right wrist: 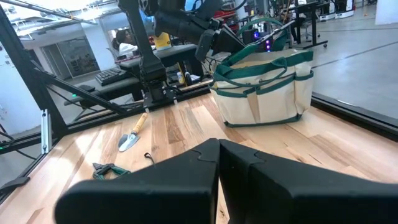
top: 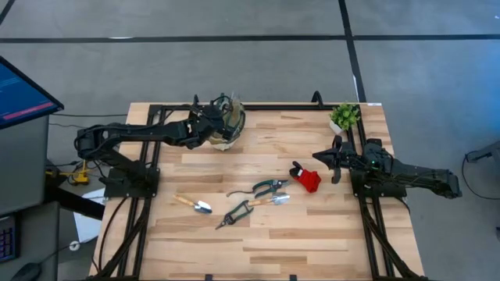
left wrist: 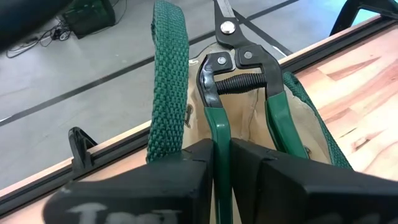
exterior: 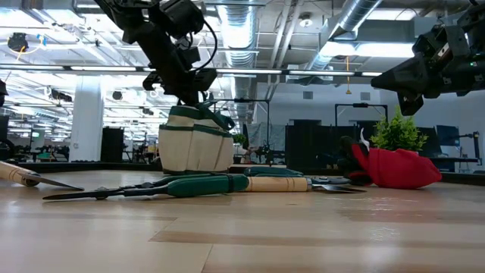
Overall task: Pick & Place Garden tools in Gardening bag
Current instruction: Put the top green shear scissors into the brown gardening bag
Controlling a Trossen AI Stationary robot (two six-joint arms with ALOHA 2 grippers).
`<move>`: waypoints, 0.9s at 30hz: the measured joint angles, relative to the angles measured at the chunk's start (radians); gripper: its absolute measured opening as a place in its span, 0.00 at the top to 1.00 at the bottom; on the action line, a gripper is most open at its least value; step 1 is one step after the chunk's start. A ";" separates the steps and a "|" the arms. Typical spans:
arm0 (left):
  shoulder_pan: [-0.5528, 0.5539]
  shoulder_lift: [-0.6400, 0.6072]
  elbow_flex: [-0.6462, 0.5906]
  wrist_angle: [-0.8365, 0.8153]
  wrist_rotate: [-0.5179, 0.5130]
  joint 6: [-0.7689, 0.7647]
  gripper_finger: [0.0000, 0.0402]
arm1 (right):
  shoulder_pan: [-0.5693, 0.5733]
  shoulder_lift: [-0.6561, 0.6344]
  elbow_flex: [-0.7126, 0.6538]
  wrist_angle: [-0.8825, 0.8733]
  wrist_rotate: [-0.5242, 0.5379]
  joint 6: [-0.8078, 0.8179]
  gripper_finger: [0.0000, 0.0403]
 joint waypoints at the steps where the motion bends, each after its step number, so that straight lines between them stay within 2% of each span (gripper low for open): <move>1: 0.000 0.002 0.000 0.000 0.000 0.000 0.95 | 0.000 0.000 0.000 0.000 0.000 0.000 1.00; 11: 0.000 0.097 -0.002 0.015 0.003 -0.021 0.96 | 0.000 0.001 0.000 0.000 0.000 0.000 1.00; 27: 0.011 0.103 -0.001 -0.024 0.086 -0.104 0.96 | 0.000 0.014 0.000 0.000 0.000 0.000 1.00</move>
